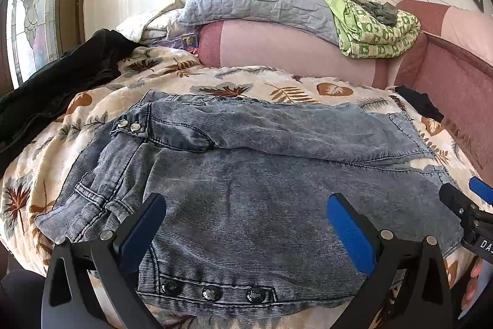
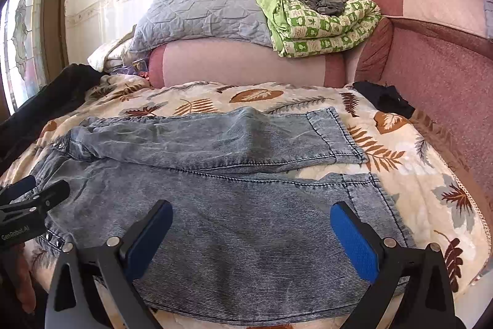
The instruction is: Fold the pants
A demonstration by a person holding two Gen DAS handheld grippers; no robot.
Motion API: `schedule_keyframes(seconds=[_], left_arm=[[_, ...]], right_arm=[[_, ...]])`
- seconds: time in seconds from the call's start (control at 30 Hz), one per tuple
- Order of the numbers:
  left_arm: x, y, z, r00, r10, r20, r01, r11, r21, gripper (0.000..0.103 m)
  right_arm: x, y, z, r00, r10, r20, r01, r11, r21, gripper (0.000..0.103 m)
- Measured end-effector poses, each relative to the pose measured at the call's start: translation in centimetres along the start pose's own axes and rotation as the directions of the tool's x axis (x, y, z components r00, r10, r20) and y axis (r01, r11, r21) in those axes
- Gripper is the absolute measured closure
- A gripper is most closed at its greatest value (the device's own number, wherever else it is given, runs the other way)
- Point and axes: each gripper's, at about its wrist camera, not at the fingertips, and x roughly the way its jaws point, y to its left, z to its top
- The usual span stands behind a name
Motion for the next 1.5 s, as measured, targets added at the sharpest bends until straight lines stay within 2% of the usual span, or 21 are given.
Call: schedule_keyframes(seconds=[0.47, 1.5], left_arm=[[0.03, 0.23, -0.31, 0.999, 0.039, 0.014, -0.039, 0.999, 0.023, 0.0], [0.3, 0.35, -0.14, 1.0, 0.023, -0.012, -0.023, 1.0, 0.015, 0.0]], right_arm=[[-0.22, 0.15, 0.1, 1.0, 0.014, 0.009, -0.014, 1.0, 0.0, 0.0], [0.29, 0.51, -0.43, 1.0, 0.007, -0.018, -0.007, 1.0, -0.022, 0.0]])
